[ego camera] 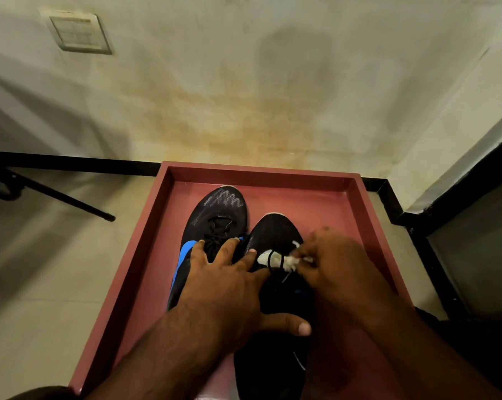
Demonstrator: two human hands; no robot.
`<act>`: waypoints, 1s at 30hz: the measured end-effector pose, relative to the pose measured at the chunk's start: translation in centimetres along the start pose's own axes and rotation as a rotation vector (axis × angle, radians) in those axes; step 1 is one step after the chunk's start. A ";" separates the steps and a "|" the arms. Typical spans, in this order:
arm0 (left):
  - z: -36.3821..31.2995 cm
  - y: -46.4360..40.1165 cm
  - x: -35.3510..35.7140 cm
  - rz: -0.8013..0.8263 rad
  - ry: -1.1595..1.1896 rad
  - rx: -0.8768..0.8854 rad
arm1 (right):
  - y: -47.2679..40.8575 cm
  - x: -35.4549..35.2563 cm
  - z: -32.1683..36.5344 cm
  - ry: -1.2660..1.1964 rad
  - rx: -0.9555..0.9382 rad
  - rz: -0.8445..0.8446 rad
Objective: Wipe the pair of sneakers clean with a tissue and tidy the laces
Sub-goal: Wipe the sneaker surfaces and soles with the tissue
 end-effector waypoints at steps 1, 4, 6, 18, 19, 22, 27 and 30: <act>0.0 0.0 0.0 -0.003 -0.001 0.001 | -0.5 -0.1 -0.6 -0.043 0.011 -0.117; -0.1 0.0 0.0 -0.001 -0.001 -0.001 | -2.1 0.0 -1.4 -0.027 -0.040 -0.272; -0.1 0.0 0.0 -0.002 0.004 -0.001 | -3.2 0.6 -1.2 -0.036 -0.063 -0.291; 0.0 0.0 0.1 -0.004 0.004 0.005 | -4.2 1.9 -0.8 -0.129 -0.168 -0.338; 0.0 0.0 0.1 -0.009 0.002 0.005 | -4.5 2.1 -0.7 -0.069 -0.152 -0.284; 0.1 0.0 0.1 -0.022 0.029 -0.008 | -4.6 2.6 0.0 0.101 -0.111 -0.085; -0.1 0.0 0.1 -0.014 -0.008 0.003 | -2.2 0.0 0.6 0.196 0.030 0.277; -0.1 0.0 0.1 -0.009 -0.012 0.007 | -0.8 -1.1 0.3 0.154 0.035 0.400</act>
Point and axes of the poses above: each hand's wrist, its own y-axis away from the middle knuckle, its own x-axis out of the palm, z = x × y, the point moved 2 cm from there along -y, towards the middle knuckle, and after that the axes turned 2 degrees about -z, right-handed, at the moved point
